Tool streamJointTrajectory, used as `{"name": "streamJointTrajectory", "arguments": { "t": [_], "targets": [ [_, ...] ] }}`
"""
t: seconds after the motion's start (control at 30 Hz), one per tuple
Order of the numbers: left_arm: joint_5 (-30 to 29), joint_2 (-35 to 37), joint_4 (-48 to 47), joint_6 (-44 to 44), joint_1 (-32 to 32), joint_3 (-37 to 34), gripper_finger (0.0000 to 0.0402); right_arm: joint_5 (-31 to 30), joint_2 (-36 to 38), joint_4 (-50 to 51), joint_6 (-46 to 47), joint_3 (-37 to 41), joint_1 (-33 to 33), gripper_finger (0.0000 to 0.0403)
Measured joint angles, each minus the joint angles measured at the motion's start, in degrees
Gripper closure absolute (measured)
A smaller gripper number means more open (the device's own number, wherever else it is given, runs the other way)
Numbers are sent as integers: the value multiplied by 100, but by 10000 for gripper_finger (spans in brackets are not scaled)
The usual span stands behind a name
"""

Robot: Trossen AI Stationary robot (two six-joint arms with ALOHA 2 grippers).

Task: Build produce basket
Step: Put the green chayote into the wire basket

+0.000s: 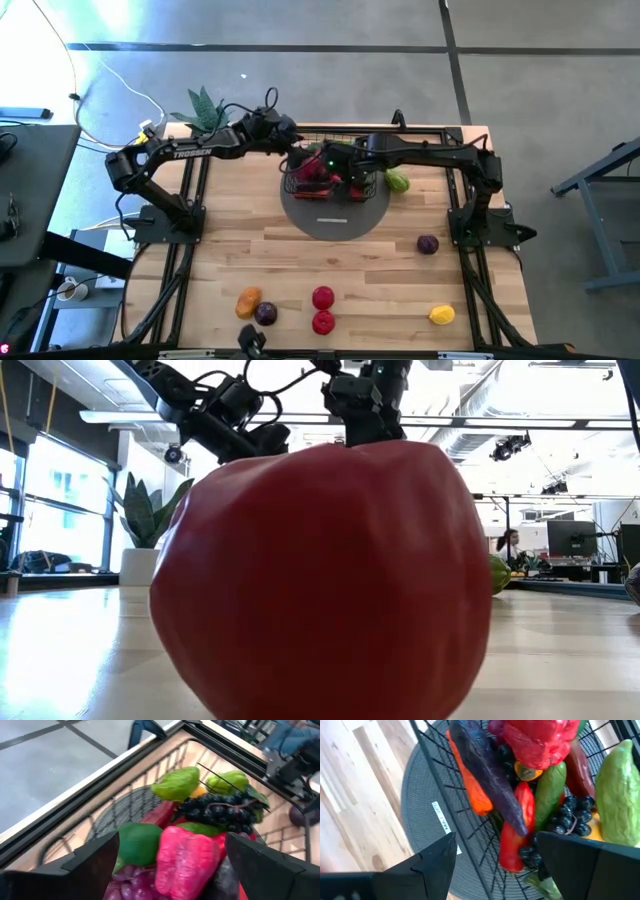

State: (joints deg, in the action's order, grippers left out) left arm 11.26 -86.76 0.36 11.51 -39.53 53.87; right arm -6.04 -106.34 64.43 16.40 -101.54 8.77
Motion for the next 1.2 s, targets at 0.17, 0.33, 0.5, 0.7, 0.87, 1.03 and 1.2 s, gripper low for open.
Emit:
{"name": "streamJointTrajectory", "arguments": {
  "t": [0.17, 0.33, 0.5, 0.7, 0.87, 1.03, 1.2],
  "targets": [
    [-11, 4, 0, 73, -81, 0, 48, 2, 2, 107, -138, 0, 187, 144],
    [9, 7, -7, 332, -96, 2, 48, -14, 98, 340, -295, 0, 371, 144],
    [11, 7, -7, 332, -96, 2, 48, -377, 416, 616, -297, 0, 587, 144],
    [11, 18, -11, 336, -96, 2, 48, -417, 852, 589, -261, 263, 952, 144],
    [14, 20, -11, 334, -96, 4, 48, -393, 1330, 397, -2, 984, 1334, 144],
    [16, 20, -11, 334, -96, 4, 48, -289, 1832, 76, 136, 1576, 1655, 144],
    [24, 20, -11, 159, -96, 4, 48, -225, 2129, 67, 41, 1843, 2051, 144]
  ]
}}
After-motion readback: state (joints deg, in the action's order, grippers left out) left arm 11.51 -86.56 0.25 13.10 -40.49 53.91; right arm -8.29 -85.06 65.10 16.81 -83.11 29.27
